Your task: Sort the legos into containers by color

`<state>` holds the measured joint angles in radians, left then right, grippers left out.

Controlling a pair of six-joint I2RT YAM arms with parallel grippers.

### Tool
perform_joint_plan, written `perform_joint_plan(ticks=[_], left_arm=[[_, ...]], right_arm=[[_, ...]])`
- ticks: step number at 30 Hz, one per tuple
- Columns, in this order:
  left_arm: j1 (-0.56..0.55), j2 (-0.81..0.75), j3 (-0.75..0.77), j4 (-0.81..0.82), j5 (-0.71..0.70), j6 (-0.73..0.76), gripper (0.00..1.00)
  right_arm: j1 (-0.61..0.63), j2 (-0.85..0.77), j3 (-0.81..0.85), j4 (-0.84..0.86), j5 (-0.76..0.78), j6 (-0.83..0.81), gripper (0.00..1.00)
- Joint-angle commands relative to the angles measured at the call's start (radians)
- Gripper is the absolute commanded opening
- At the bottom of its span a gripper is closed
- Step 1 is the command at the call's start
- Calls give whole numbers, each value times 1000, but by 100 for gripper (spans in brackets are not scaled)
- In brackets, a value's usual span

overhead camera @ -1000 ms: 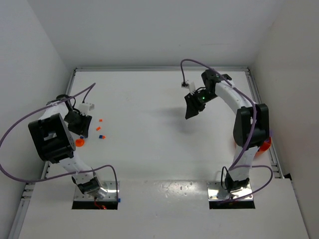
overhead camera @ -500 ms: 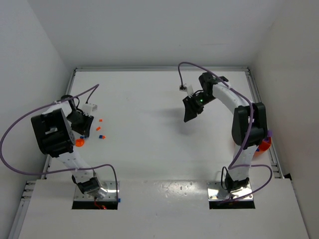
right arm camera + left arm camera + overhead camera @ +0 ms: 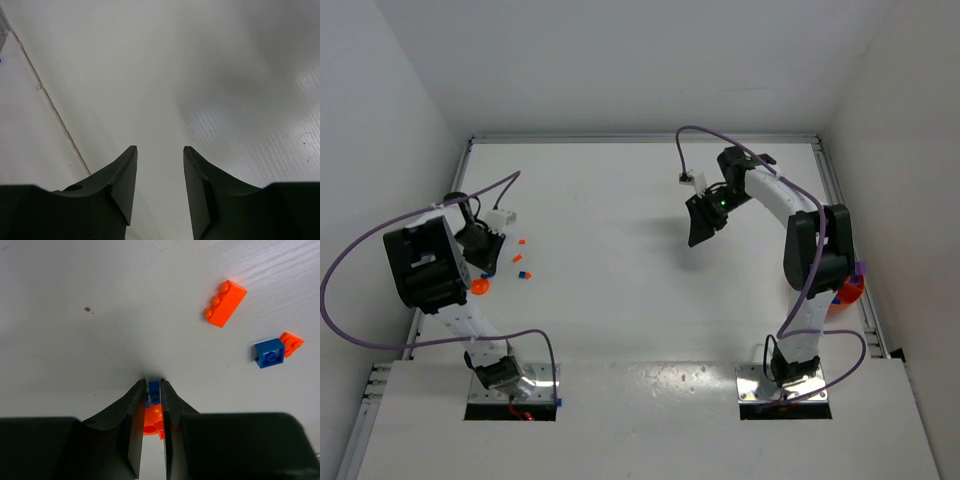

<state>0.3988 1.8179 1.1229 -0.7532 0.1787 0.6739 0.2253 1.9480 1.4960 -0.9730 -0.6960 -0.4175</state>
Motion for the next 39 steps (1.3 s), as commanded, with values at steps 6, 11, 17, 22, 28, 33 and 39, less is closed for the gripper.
perform_joint_plan(ticks=[6,11,17,22,28,33,39], left_arm=[[-6,6,-61,20,-13,41,23],[-6,6,-72,20,-13,50,16],[-6,6,-23,-90,141,41,0],[-6,-5,151,-236,479,-45,0],[-72,67,264,-377,1016,-187,0],[-121,21,180,-200,1151,-446,0],[-167,-26,117,-78,1164,-692,0]], right_arm=[[6,3,10,2,-22,2,43],[15,-6,0,2,-22,2,43],[16,-70,-81,103,-88,54,43],[68,-176,-163,329,-102,195,43],[150,-198,-158,555,-128,319,44],[262,-146,-114,614,-111,336,44],[353,-146,-143,824,-4,445,44]])
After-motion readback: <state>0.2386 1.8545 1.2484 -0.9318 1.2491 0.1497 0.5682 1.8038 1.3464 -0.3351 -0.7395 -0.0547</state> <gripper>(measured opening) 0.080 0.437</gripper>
